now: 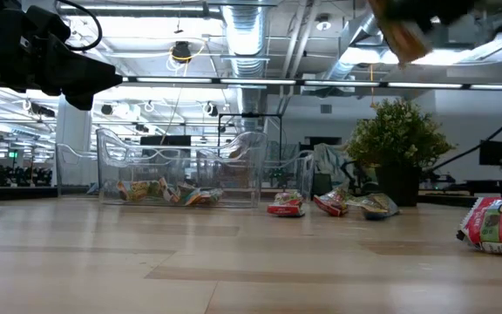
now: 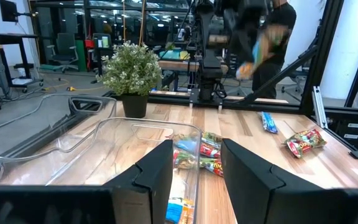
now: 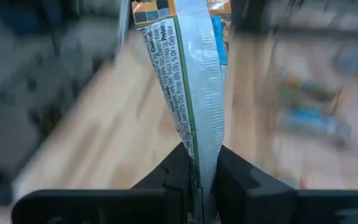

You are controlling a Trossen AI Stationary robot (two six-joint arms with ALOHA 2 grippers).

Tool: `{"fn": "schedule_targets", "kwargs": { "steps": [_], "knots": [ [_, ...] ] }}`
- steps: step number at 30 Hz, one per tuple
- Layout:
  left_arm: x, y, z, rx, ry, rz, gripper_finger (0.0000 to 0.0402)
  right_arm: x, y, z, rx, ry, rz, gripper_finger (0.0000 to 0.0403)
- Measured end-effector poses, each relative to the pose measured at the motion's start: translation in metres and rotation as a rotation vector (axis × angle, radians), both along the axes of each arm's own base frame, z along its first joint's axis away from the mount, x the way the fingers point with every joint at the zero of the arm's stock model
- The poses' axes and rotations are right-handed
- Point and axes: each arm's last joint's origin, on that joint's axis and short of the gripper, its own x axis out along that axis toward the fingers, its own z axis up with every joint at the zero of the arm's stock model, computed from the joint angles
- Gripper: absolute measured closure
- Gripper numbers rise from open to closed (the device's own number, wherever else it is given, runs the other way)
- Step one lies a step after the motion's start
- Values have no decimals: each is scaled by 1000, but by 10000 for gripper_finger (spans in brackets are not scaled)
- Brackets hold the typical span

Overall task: Pick and place Granola Bars by type
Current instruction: Put the orange granola bar into the bottom transparent bin

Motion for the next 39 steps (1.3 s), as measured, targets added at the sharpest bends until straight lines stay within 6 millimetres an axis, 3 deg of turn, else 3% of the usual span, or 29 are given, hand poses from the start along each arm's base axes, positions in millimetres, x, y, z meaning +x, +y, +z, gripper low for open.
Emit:
{"fn": "schedule_targets", "kwargs": {
  "steps": [9,27,39],
  "knots": [
    [0,0,0,0,0,0,274,-3,-15,34,147,-271,-96,360],
    [0,0,0,0,0,0,274,2,-23,32,133,-266,-133,359],
    [0,0,0,0,0,0,274,40,-52,33,91,-251,-273,358]
  ]
}}
